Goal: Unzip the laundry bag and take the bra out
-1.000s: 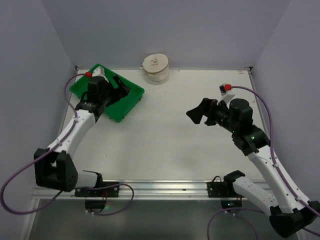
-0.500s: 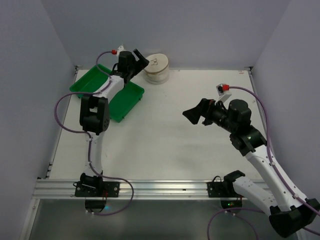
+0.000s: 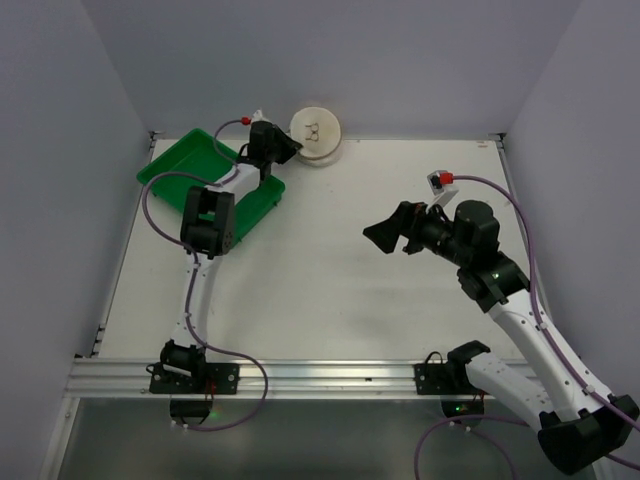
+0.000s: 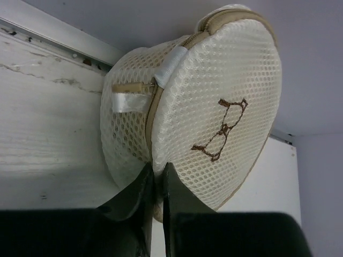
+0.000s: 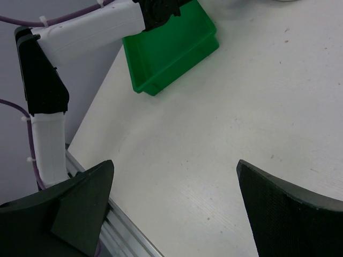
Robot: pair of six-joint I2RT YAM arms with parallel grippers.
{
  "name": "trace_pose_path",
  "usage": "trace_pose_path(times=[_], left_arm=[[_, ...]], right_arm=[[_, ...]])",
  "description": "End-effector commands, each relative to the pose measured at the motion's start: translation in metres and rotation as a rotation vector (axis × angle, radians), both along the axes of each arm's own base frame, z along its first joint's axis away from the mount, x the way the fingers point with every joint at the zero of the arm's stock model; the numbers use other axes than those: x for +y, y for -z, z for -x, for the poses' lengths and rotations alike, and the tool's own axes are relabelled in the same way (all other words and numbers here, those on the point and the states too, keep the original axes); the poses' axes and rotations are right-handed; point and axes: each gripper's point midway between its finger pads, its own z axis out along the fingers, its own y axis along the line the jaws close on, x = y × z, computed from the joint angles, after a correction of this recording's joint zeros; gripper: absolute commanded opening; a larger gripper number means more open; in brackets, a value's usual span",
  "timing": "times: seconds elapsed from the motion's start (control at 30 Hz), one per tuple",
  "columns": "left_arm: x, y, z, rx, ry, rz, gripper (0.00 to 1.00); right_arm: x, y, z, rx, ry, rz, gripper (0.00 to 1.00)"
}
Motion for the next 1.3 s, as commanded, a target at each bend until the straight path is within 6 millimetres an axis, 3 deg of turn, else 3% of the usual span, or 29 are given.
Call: trace_pose_path(times=[0.0, 0.03, 0.07, 0.13, 0.17, 0.23, 0.27, 0.3, 0.33, 0.37, 0.4, 0.43, 0.47, 0.5, 0.57, 0.6, 0.67, 0.7, 0.73, 0.77, 0.8, 0.83, 0.87, 0.93, 1.07, 1.1, 1.13, 1.2, 1.27], left_arm=[[-0.028, -0.051, -0.008, -0.198, 0.108, 0.071, 0.08], [-0.031, -0.053, -0.006, -0.207, 0.122, 0.078, 0.00], [-0.038, -0.067, -0.001, -0.237, 0.155, 0.094, 0.00], [-0.048, -0.065, 0.014, -0.232, 0.202, 0.094, 0.00], [-0.055, -0.088, 0.025, -0.259, 0.246, 0.103, 0.00], [-0.072, -0.086, 0.052, -0.244, 0.318, 0.082, 0.00], [-0.078, -0.118, 0.068, -0.280, 0.346, 0.080, 0.00], [-0.079, -0.103, 0.086, -0.245, 0.367, 0.045, 0.00], [-0.092, -0.107, 0.104, -0.243, 0.400, 0.037, 0.00], [-0.094, -0.142, 0.124, -0.293, 0.420, 0.042, 0.00], [-0.099, -0.118, 0.151, -0.227, 0.447, 0.041, 0.00], [-0.100, -0.121, 0.167, -0.219, 0.459, 0.048, 0.00], [-0.100, -0.144, 0.188, -0.247, 0.483, 0.065, 0.00], [-0.100, -0.117, 0.216, -0.172, 0.512, 0.064, 0.00], [-0.096, -0.126, 0.254, -0.162, 0.559, 0.075, 0.00], [-0.089, -0.096, 0.281, -0.087, 0.581, 0.066, 0.00], [-0.088, -0.089, 0.321, -0.047, 0.644, 0.054, 0.00], [-0.085, -0.066, 0.347, 0.005, 0.681, 0.019, 0.00], [-0.083, -0.074, 0.362, -0.007, 0.697, 0.011, 0.00], [-0.073, -0.052, 0.381, 0.048, 0.683, -0.013, 0.00], [-0.072, -0.049, 0.395, 0.053, 0.685, -0.019, 0.00], [-0.069, -0.062, 0.403, 0.010, 0.673, -0.014, 0.00], [-0.058, -0.044, 0.411, 0.059, 0.612, -0.026, 0.02], [-0.049, -0.055, 0.419, 0.037, 0.551, 0.000, 0.05], [-0.017, -0.046, 0.428, 0.091, 0.284, 0.109, 0.08], [-0.013, -0.034, 0.441, 0.135, 0.256, 0.143, 0.08], [-0.010, -0.046, 0.445, 0.102, 0.236, 0.178, 0.13], [-0.002, -0.038, 0.453, 0.122, 0.182, 0.174, 0.23], [0.000, -0.049, 0.456, 0.088, 0.184, 0.179, 0.48]], right_arm=[[0.002, -0.006, 0.002, -0.042, -0.025, -0.008, 0.99], [0.000, -0.007, 0.002, -0.044, -0.018, -0.007, 0.99], [-0.001, -0.006, 0.003, -0.043, -0.015, -0.005, 0.99], [-0.004, -0.007, 0.003, -0.046, 0.002, 0.000, 0.99], [-0.006, -0.007, 0.002, -0.050, 0.012, 0.006, 0.99], [-0.011, -0.010, 0.002, -0.063, 0.041, 0.014, 0.99], [-0.013, -0.010, 0.001, -0.069, 0.050, 0.022, 0.99], [-0.015, -0.014, 0.001, -0.074, 0.062, 0.023, 0.99], [-0.018, -0.013, 0.002, -0.071, 0.073, 0.030, 0.99], [-0.022, -0.017, 0.002, -0.085, 0.093, 0.030, 0.99], [-0.024, -0.016, 0.003, -0.083, 0.102, 0.032, 0.99], [-0.026, -0.016, 0.004, -0.086, 0.109, 0.033, 0.99], [-0.028, -0.019, 0.007, -0.099, 0.119, 0.029, 0.99], [-0.034, -0.013, 0.006, -0.088, 0.153, 0.041, 0.99], [-0.040, -0.010, 0.008, -0.086, 0.180, 0.045, 0.99], [-0.042, -0.004, 0.011, -0.082, 0.183, 0.050, 0.99], [-0.042, 0.003, 0.014, -0.083, 0.175, 0.056, 0.99], [-0.040, 0.010, 0.017, -0.072, 0.157, 0.056, 0.99], [-0.038, 0.013, 0.018, -0.065, 0.141, 0.055, 0.99], [-0.035, 0.016, 0.020, -0.056, 0.124, 0.051, 0.99], [-0.031, 0.024, 0.020, -0.034, 0.108, 0.054, 0.99], [-0.027, 0.027, 0.022, -0.017, 0.082, 0.048, 0.99], [-0.025, 0.033, 0.022, 0.001, 0.075, 0.051, 0.98], [-0.021, 0.048, 0.020, 0.052, 0.063, 0.063, 0.96], [-0.008, 0.077, 0.019, 0.158, 0.056, 0.029, 0.91], [0.001, 0.087, 0.025, 0.179, 0.032, 0.021, 0.90], [0.006, 0.093, 0.028, 0.199, 0.031, 0.022, 0.89], [0.021, 0.114, 0.037, 0.263, 0.021, 0.039, 0.88], [0.030, 0.136, 0.044, 0.339, 0.033, 0.057, 0.87]])
